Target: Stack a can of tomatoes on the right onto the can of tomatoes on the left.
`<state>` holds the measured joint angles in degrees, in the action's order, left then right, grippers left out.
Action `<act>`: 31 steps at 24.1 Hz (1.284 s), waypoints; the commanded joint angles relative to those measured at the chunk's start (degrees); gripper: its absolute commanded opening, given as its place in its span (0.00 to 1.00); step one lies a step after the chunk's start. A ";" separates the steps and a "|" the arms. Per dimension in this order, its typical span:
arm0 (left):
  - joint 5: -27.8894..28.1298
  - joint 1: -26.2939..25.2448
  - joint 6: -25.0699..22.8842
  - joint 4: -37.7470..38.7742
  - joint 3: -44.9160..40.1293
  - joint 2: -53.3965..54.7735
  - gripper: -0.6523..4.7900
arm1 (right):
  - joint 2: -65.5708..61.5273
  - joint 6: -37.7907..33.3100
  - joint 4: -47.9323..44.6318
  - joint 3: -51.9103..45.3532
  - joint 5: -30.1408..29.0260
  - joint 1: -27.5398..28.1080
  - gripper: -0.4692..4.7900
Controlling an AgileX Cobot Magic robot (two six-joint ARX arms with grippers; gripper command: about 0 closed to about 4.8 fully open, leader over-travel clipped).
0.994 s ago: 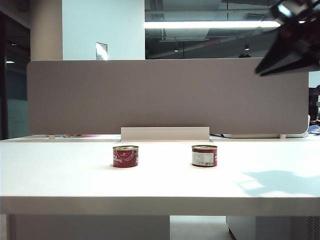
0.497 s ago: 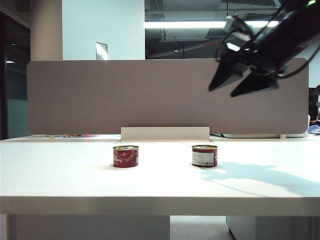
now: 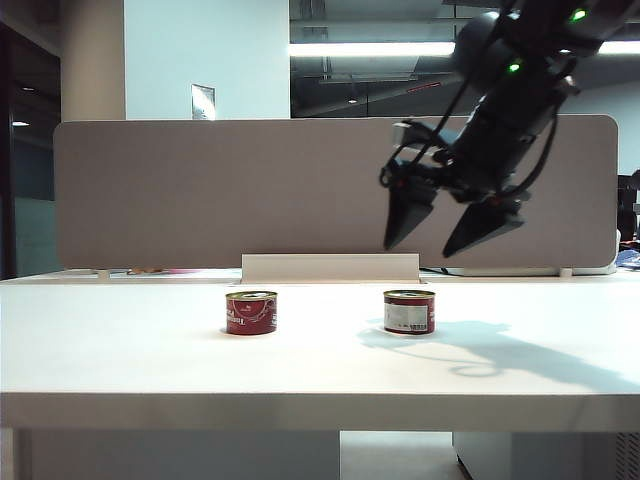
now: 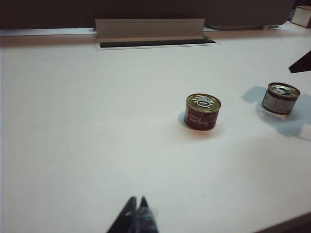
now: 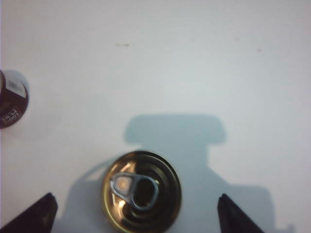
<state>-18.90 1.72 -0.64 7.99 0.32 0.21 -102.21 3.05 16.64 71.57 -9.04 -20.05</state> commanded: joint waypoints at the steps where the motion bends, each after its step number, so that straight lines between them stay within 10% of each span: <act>1: -0.22 -0.07 -0.46 0.57 0.13 0.02 0.11 | -0.83 0.26 -0.37 0.52 1.14 -1.11 1.00; 31: -0.24 -0.04 -0.44 0.55 0.13 0.02 0.11 | -9.94 -0.24 -3.89 0.55 7.45 -3.21 1.00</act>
<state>-18.87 1.74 -0.64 7.99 0.32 0.16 -112.40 2.83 13.54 71.94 -2.02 -23.16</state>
